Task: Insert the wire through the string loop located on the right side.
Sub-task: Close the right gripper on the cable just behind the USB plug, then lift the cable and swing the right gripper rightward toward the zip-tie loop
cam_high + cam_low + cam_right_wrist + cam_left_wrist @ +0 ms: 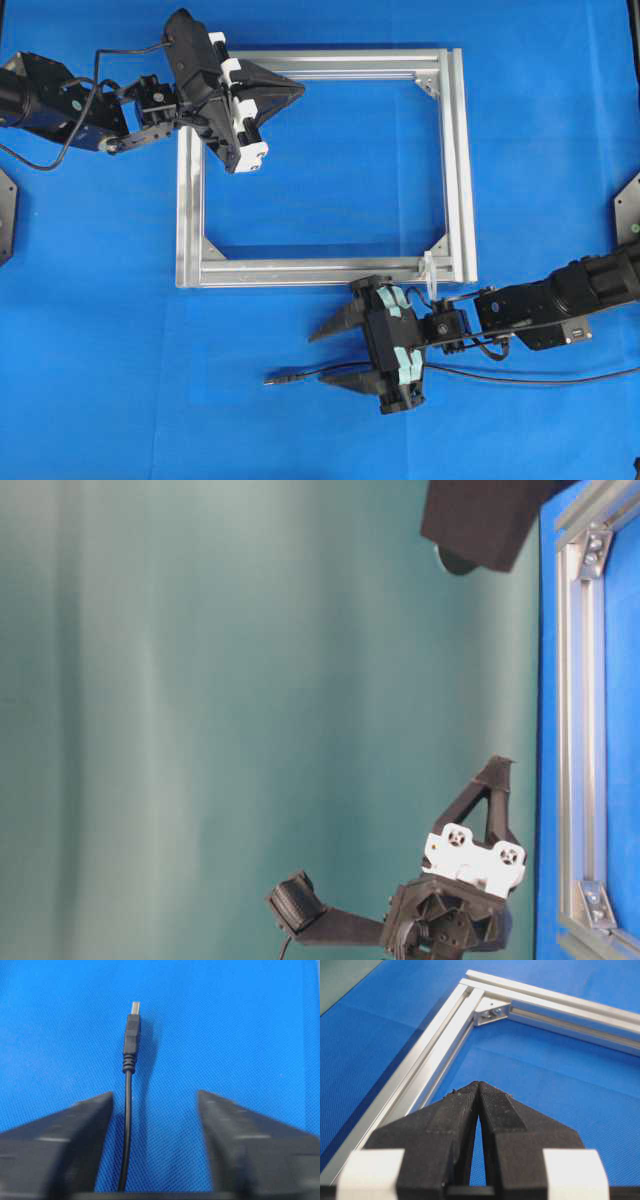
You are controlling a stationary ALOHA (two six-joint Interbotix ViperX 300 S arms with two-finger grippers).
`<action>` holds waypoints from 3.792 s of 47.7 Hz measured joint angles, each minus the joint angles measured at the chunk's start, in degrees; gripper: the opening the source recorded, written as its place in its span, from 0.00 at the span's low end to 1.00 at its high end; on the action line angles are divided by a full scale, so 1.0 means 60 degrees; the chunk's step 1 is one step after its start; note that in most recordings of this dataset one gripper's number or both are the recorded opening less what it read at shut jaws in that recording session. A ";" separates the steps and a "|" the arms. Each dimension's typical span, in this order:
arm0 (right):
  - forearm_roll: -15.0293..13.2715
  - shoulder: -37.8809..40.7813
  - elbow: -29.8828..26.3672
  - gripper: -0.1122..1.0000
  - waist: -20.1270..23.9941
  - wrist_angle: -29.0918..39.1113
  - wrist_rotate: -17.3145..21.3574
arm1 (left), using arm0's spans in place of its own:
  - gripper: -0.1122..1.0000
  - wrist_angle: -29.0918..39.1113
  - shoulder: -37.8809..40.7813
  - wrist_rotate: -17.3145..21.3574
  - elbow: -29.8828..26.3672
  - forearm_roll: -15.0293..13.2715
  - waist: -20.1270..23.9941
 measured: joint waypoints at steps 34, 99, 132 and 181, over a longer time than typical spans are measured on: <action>-0.0015 -0.0103 -0.0029 0.07 0.0044 0.0161 -0.0015 | 0.10 0.0000 0.0000 0.0000 0.0000 0.0000 0.0000; -0.0029 -0.2271 0.0000 0.07 0.0059 0.2241 -0.0220 | 0.10 0.0088 -0.0044 -0.0059 0.0000 0.0015 0.0015; -0.0015 -0.2271 0.0000 0.07 0.0059 0.2271 -0.0234 | 0.10 0.0088 -0.0044 -0.0044 0.0000 0.0015 0.0015; 0.0850 -0.5288 0.4175 0.07 0.0703 0.2212 -0.0146 | 0.10 0.0088 -0.0044 -0.0059 0.0000 0.0015 0.0000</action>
